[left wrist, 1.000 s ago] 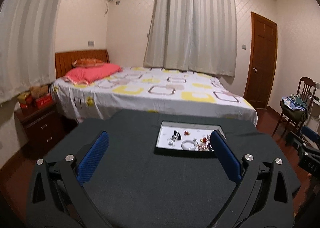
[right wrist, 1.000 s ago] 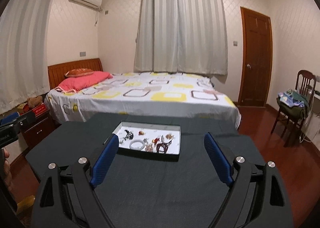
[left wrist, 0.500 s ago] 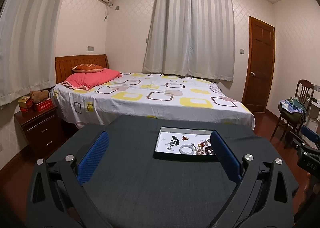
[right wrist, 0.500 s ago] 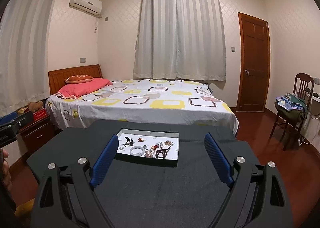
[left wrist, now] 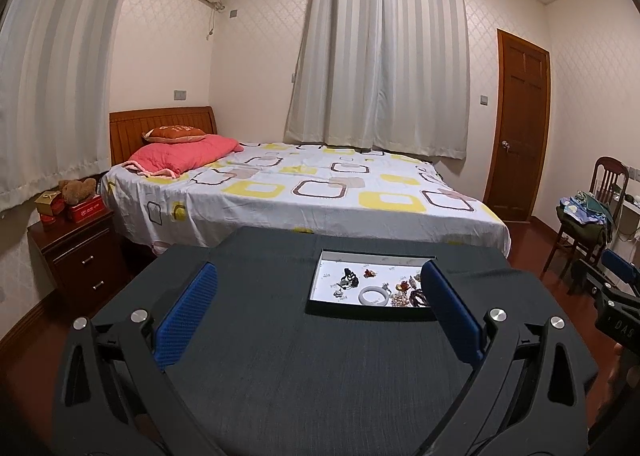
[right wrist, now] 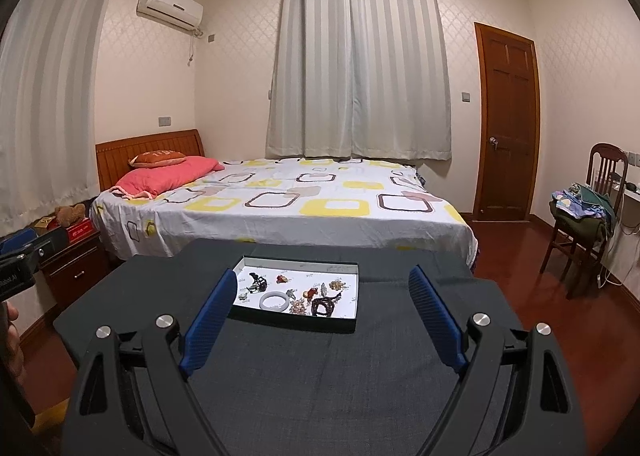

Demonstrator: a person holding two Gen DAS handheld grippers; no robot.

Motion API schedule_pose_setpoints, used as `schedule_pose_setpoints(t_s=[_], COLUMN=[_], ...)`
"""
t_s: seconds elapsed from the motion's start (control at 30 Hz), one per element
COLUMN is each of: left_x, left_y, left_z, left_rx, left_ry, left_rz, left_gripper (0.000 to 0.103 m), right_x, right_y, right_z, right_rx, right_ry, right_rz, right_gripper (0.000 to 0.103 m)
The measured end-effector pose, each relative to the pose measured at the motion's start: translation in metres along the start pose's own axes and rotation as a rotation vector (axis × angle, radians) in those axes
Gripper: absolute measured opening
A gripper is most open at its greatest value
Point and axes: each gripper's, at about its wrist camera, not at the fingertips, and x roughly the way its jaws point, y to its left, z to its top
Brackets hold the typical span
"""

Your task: Organize jewelry

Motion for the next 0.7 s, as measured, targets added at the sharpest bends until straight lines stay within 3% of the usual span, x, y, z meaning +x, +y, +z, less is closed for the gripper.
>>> schedule_pose_setpoints(t_s=[0.7], left_x=[0.0009], left_y=[-0.0004], left_z=[0.0004], left_rx=[-0.002], left_ry=[0.000], left_rz=[0.002], left_gripper=[0.099], right_x=[0.0000], right_y=[-0.0007], right_z=[-0.0026], right_rx=[0.002], right_ry=[-0.003], right_rz=[0.000], right_gripper=[0.085])
